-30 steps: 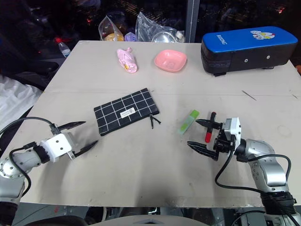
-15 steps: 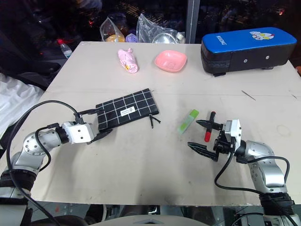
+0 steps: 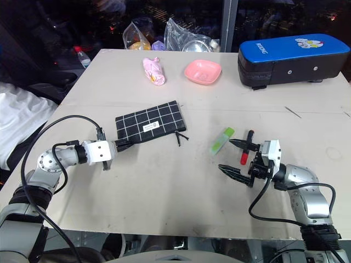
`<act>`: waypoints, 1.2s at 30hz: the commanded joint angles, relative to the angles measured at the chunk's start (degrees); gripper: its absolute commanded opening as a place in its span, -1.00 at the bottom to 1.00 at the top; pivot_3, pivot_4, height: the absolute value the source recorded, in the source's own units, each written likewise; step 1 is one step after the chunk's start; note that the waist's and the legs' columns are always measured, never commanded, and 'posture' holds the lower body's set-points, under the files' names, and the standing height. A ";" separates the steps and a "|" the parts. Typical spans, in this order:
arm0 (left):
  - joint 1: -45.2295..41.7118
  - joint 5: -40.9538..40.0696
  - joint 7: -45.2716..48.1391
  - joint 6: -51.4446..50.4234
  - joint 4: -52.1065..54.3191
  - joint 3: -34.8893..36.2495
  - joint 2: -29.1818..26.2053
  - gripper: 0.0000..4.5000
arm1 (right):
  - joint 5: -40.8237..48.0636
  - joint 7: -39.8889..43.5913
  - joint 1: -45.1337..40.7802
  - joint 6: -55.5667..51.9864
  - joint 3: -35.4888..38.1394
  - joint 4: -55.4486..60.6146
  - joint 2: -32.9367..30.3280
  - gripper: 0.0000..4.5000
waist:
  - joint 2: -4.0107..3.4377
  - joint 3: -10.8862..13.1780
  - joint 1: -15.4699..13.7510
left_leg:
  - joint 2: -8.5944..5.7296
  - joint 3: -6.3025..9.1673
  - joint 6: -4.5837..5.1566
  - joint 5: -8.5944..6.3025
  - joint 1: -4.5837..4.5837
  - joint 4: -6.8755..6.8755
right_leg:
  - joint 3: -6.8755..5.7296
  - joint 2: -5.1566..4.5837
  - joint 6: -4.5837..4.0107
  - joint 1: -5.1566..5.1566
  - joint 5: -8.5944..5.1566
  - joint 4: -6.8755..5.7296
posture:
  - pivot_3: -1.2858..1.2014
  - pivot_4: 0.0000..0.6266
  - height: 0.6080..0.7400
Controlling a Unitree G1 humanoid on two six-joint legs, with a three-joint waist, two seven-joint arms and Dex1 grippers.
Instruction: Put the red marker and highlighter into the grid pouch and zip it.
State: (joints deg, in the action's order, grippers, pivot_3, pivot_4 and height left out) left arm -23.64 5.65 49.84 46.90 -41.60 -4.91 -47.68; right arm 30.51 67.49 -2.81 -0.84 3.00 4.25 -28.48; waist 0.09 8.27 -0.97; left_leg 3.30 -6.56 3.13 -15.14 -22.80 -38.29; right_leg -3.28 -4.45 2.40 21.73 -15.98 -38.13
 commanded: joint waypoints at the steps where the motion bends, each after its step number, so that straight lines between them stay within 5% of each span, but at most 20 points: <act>1: 0.91 -0.14 -6.25 1.09 6.40 2.79 1.17 -0.99 | 0.55 -0.13 0.34 1.04 1.03 1.27 -0.11 1.00 | 0.07 0.04 0.00 | 0.00 0.03 0.00 0.00 -0.05 -0.03 | -0.02 -0.01 0.00 0.00 0.00 0.01 | 0.03 -0.52 1.00; 10: 9.73 -1.99 -14.13 -9.74 28.71 7.75 2.54 -0.99 | 0.59 -1.02 -0.45 -0.01 0.78 1.57 -0.25 1.00 | 0.36 0.22 0.72 | 0.01 -0.01 -0.14 0.07 -0.19 0.02 | 0.02 -0.02 0.04 0.09 -0.02 0.16 | 0.03 -0.52 1.00; 21: 13.57 -16.84 -15.27 -46.39 55.23 7.99 11.21 -0.99 | -2.06 -13.80 -7.61 -7.44 -2.56 6.84 4.55 1.00 | 0.39 0.24 0.85 | 0.02 0.03 -0.21 0.11 -0.18 0.01 | 0.01 0.02 0.05 0.07 -0.02 0.12 | 0.03 -0.52 1.00; 27: 12.88 -20.52 -16.45 -56.42 60.71 8.67 14.15 -0.99 | -6.86 -26.70 -11.43 -17.79 -5.25 11.26 6.46 1.00 | 0.40 0.25 1.30 | 0.02 0.03 -0.25 0.13 -0.18 0.01 | 0.03 0.03 0.05 0.08 -0.03 0.11 | 0.03 -0.52 1.00; 36: 13.13 -15.52 -17.39 -53.94 58.13 5.36 17.15 -0.99 | -5.87 -39.65 -17.95 -33.98 -5.05 14.35 11.31 1.00 | 0.42 0.26 1.57 | 0.00 0.02 -0.26 0.13 -0.19 0.02 | 0.03 0.03 0.05 0.08 -0.03 0.13 | 0.03 -0.52 1.00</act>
State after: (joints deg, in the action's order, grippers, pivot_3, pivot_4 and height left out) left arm -10.08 -10.68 33.08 -8.81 16.22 1.04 -31.11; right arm 22.79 29.78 -18.95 -31.32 -3.05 15.43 -17.63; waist 0.51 8.53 0.60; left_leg 3.31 -6.54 2.88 -15.01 -22.99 -38.27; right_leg -3.25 -4.43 2.45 21.81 -16.01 -38.00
